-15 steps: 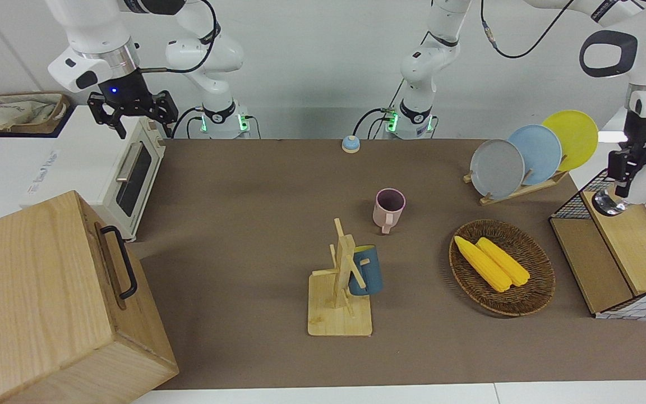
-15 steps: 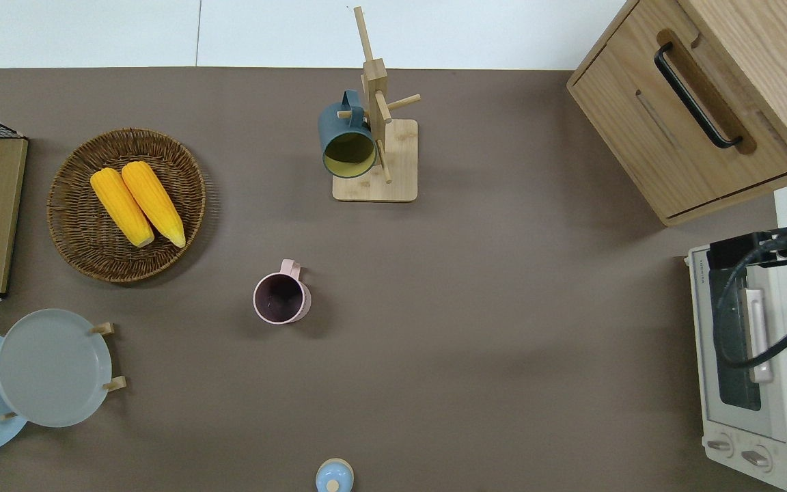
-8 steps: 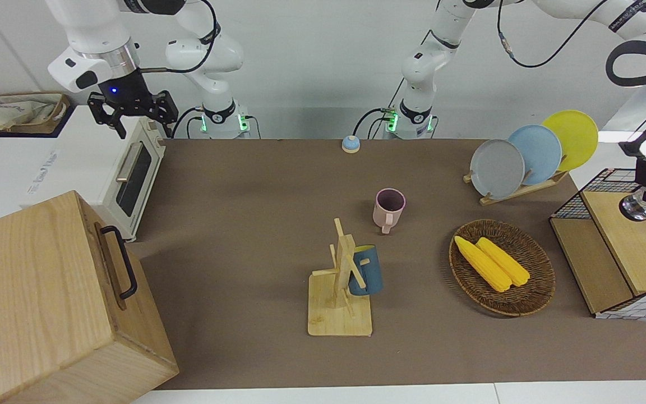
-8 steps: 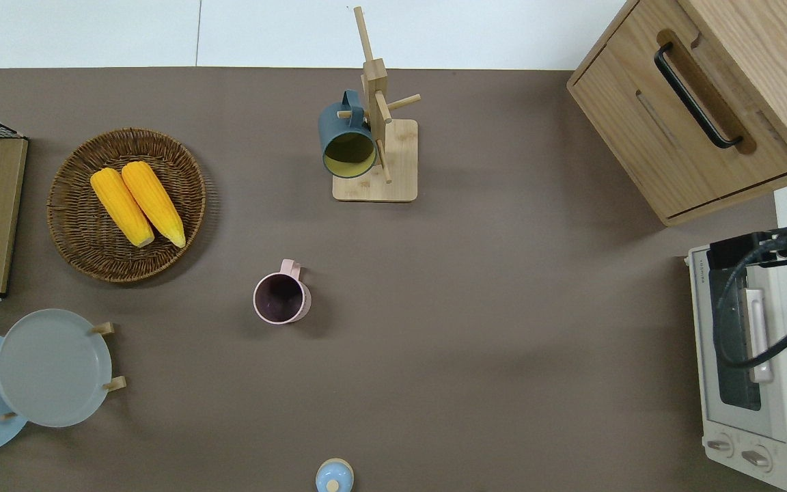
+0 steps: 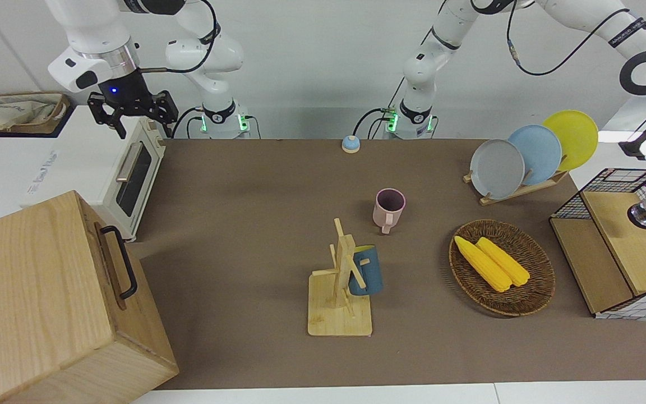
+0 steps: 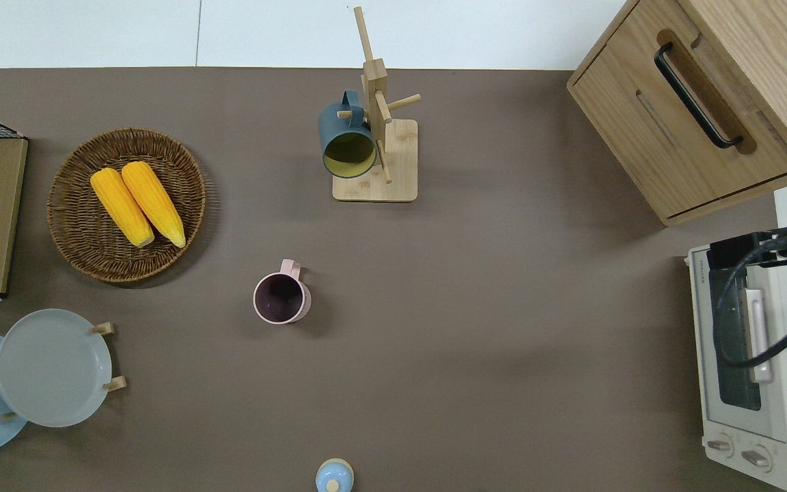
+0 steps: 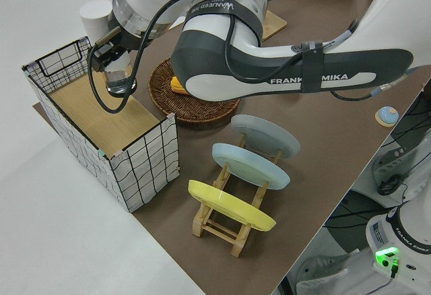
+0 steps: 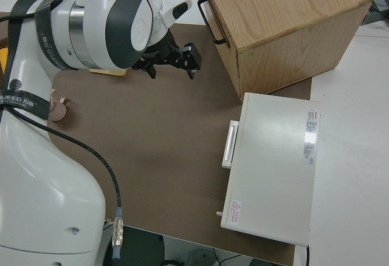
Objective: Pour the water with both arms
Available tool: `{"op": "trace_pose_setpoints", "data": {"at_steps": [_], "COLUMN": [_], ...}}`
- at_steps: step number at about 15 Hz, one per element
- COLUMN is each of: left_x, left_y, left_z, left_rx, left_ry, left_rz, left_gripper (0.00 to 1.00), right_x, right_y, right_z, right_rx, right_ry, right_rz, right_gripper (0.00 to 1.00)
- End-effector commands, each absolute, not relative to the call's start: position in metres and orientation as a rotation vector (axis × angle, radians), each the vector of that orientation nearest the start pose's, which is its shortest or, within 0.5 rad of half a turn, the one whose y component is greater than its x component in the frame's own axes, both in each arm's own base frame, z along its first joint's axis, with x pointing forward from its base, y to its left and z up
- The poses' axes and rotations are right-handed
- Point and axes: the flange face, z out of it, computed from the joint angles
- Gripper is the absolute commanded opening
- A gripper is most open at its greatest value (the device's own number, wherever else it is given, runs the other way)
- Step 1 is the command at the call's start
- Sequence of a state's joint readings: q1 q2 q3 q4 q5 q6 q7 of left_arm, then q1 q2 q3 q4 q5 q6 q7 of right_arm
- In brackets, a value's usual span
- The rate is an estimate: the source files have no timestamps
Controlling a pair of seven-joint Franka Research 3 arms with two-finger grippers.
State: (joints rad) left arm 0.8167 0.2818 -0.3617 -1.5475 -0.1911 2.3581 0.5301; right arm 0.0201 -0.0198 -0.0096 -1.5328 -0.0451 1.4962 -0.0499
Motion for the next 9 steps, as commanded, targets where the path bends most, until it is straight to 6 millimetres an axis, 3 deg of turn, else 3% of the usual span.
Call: {"op": "trace_pose_setpoints", "data": {"at_steps": [1, 9], "left_x": [0.604, 0.606], "left_y": [0.34, 0.352], "left_z": [0.572, 0.532], "left_rx": [-2.911, -2.898], "left_ry": [-0.065, -0.04], "left_rz": [-1.031, -1.108], "left_gripper": [0.0, 0.0], "right_x": [0.544, 0.544], "right_y": [-0.001, 0.0], "right_z": [0.649, 0.649], "right_rx": [-3.18, -3.178], "right_ry": [-0.122, -0.125], "right_rz": [0.024, 0.022], "right_gripper": [0.987, 0.987]}}
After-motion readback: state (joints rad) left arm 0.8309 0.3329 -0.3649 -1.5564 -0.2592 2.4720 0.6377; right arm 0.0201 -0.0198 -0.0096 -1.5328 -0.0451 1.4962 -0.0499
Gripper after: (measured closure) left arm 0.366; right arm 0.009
